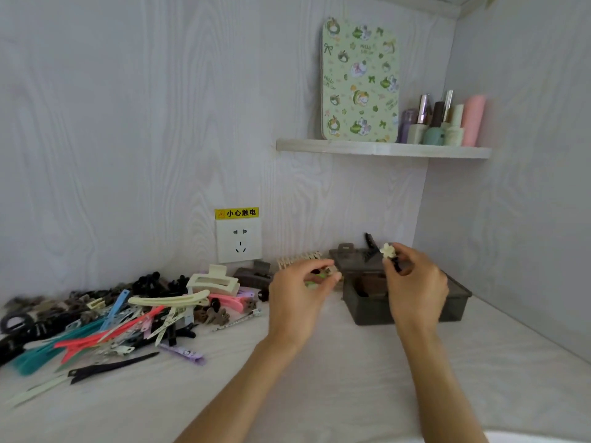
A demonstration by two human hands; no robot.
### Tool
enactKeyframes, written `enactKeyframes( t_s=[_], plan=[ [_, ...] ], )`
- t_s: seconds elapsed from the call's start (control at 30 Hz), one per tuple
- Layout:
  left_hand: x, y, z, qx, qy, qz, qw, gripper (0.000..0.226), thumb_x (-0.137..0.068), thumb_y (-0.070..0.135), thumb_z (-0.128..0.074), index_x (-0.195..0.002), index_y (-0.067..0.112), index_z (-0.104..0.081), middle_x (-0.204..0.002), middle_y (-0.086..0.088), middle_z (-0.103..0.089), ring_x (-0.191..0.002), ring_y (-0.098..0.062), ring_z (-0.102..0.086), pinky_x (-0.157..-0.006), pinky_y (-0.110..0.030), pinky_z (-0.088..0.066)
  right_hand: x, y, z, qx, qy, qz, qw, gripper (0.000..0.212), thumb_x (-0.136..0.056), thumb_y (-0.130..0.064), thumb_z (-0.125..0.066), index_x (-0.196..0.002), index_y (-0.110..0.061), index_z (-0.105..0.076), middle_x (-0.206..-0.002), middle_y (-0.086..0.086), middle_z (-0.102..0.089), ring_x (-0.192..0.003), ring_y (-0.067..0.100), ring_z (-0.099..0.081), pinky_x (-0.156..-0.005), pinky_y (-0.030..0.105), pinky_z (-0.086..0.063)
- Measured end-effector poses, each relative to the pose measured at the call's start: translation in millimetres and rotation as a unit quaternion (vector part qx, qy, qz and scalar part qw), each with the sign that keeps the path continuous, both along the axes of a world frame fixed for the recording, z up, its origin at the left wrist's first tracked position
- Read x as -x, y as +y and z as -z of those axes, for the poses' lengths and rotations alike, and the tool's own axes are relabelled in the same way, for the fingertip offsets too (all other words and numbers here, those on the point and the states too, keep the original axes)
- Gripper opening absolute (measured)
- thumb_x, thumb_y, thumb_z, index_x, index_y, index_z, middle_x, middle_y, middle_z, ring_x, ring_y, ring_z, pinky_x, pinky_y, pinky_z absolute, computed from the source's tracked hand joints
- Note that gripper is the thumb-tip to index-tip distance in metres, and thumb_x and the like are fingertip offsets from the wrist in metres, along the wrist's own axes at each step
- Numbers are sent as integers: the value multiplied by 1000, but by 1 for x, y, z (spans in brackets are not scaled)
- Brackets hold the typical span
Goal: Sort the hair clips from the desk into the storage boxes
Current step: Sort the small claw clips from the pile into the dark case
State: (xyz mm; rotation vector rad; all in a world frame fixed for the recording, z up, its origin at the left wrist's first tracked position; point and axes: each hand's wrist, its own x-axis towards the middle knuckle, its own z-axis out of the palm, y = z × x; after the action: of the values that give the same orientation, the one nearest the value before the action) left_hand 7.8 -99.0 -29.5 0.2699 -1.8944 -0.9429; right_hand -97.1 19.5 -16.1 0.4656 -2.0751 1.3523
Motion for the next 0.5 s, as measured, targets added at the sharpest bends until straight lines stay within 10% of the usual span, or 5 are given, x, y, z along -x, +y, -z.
enactKeyframes(
  t_s=[0.1, 0.3, 0.5],
  plan=[
    [23, 16, -5, -104, 30, 46, 993, 19, -74, 22, -77, -94, 22, -74, -83, 21, -69, -72, 4, -66, -71, -13, -51, 8, 9, 2, -53, -5, -13, 999, 32, -83, -19, -68, -115, -17, -66, -105, 6, -70, -91, 22, -65, -79, 28, -47],
    [14, -23, 17, -18, -107, -59, 992, 27, -76, 41, -71, -101, 30, -72, -87, 15, -72, -76, 4, -64, -72, -27, -56, 14, 7, 13, -87, -28, -70, 993, 33, -81, -26, -70, -114, -20, -67, -86, -2, -69, -70, 8, -57, -70, 22, -48],
    [13, -25, 9, -68, 20, -128, 989, 29, -81, 31, -70, -107, 20, -71, -99, 4, -64, -87, -7, -59, -75, -19, -44, -8, -25, 10, -73, 17, -129, 989, 32, -83, -23, -69, -114, -20, -66, -96, -2, -69, -74, 6, -59, -73, 22, -52]
  ],
)
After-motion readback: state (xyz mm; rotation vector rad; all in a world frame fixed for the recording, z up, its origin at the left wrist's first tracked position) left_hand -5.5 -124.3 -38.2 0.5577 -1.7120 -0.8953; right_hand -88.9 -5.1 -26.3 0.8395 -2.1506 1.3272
